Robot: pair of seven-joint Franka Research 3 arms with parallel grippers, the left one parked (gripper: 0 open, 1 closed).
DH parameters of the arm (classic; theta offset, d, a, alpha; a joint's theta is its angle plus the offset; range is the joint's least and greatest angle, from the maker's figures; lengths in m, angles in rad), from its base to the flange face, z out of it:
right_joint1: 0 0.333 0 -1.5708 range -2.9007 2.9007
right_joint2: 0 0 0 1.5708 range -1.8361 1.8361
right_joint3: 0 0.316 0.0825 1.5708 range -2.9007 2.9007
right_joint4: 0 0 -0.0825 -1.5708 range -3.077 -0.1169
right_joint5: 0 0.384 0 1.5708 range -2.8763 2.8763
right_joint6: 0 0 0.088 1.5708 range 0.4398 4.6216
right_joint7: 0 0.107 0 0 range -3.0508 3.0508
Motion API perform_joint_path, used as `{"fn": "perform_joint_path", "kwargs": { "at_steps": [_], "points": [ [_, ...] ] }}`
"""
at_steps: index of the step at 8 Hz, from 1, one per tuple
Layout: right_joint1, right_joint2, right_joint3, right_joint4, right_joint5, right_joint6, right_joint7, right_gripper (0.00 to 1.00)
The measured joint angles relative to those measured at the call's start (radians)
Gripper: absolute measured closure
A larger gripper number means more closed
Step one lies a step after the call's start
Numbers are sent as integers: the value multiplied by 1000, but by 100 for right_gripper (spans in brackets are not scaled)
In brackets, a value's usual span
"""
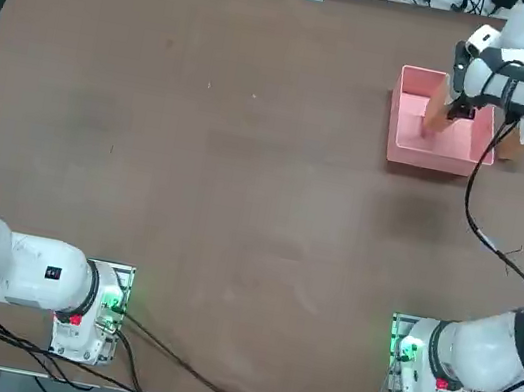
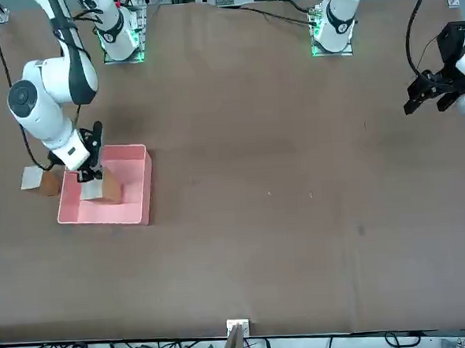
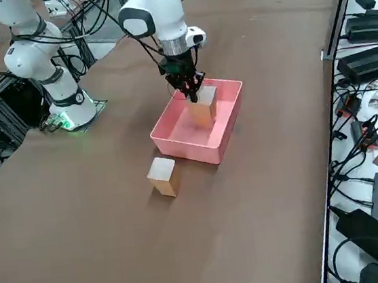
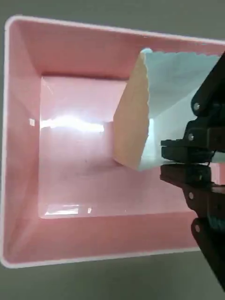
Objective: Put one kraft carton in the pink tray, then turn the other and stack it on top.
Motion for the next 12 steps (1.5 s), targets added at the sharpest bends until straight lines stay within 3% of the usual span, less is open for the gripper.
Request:
{"fn": "perform_joint_path", "kwargs": {
  "at_steps": [1, 2, 4, 6, 8, 10, 12],
  "points": [
    [0, 15, 0, 0, 0, 6, 0, 90],
    [-1, 25, 0, 0, 0, 11, 2, 75],
    [-3, 28, 0, 3, 0, 14, 2, 64],
    [-3, 13, 0, 22, 1, 11, 15, 32],
    [-3, -27, 0, 92, 30, -136, 40, 1],
    [-16, -56, -1, 228, 95, -368, 66, 0],
    [-70, -68, -4, 328, 104, -522, 196, 0]
  ]
}}
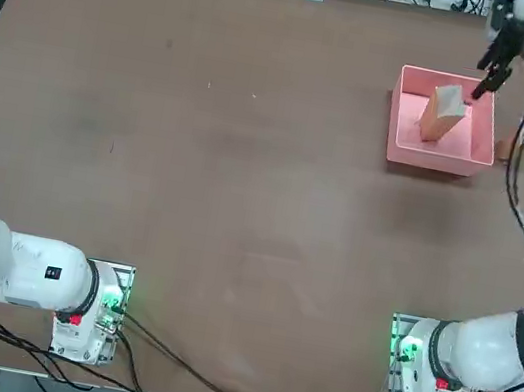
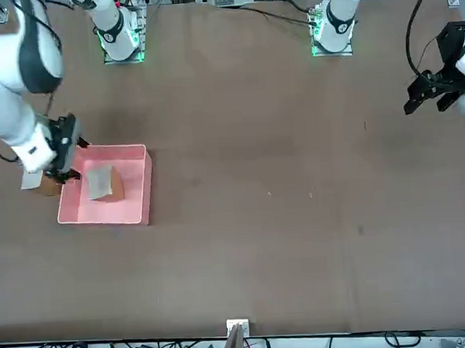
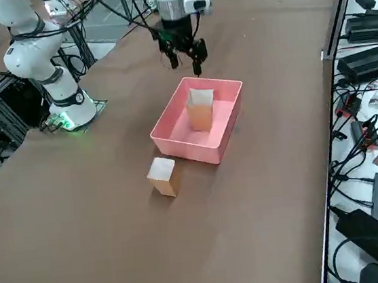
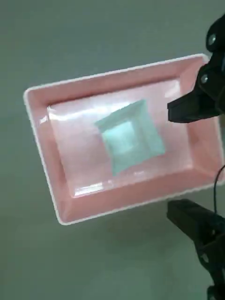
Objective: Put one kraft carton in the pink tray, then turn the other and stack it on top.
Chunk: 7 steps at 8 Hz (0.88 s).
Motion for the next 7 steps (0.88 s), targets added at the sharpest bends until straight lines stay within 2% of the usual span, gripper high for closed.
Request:
{"fn": "perform_joint_path", "kwargs": {
  "at_steps": [4, 7],
  "points": [
    [-169, -21, -7, 27, 1, -54, 299, 0],
    [-221, -12, -8, 28, -18, -53, 606, 0]
  ]
}}
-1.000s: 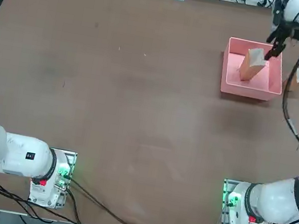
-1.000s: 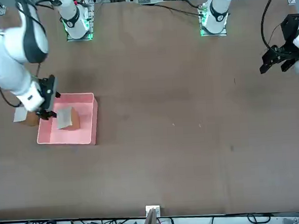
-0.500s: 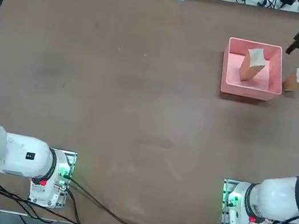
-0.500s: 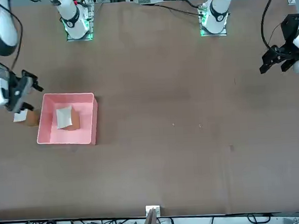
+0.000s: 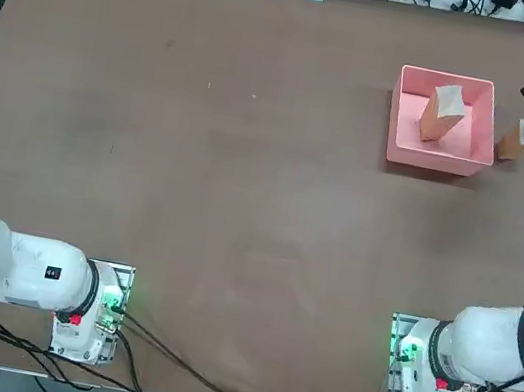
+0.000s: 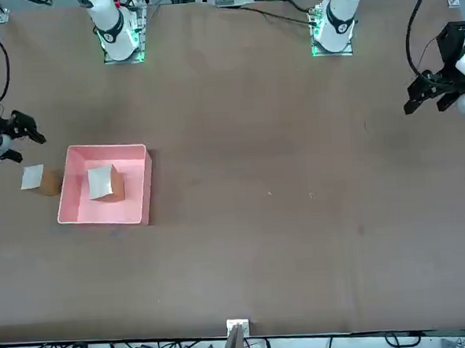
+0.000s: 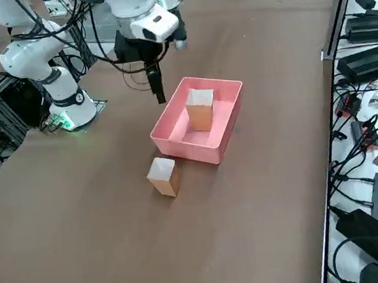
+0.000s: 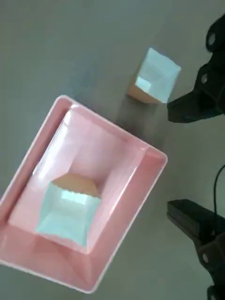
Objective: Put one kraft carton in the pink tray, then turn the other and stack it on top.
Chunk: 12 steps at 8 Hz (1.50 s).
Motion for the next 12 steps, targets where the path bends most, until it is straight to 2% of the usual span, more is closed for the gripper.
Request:
{"fn": "perform_joint_path", "kwargs": {
  "at_steps": [3, 5, 8, 12],
  "points": [
    [-7, 72, 1, 41, -86, 11, 306, 0],
    [-16, 133, 1, 55, -103, 57, 437, 0],
    [-82, 215, 1, 55, -104, 155, 455, 1],
    [-107, 303, 2, 54, -99, 238, 462, 7]
  ]
}}
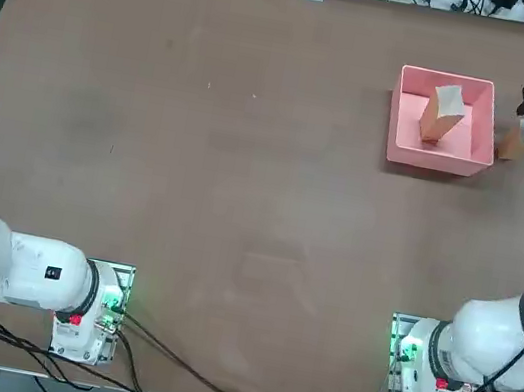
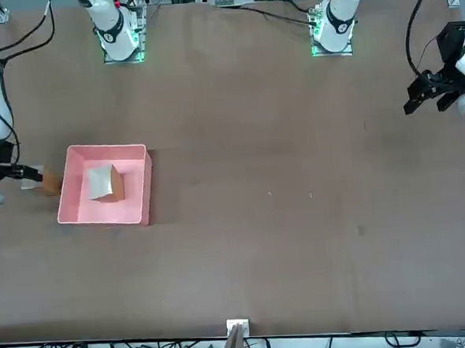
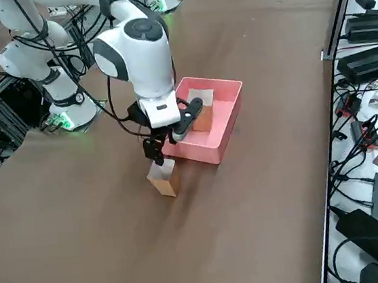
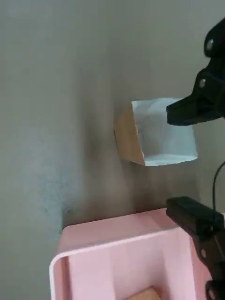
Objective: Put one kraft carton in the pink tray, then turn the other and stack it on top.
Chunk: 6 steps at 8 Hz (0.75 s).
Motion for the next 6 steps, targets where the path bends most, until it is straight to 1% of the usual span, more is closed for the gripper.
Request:
{"fn": "perform_joint_path", "kwargs": {
  "at_steps": [2, 3, 4, 6],
  "points": [
    [0, 7, 3, -18, 5, 27, 4, 9],
    [0, 7, 3, -43, 5, 57, 5, 13],
    [0, 8, 3, -68, 5, 84, 6, 14],
    [-2, 8, 3, -95, 5, 104, 6, 15]
  ]
}}
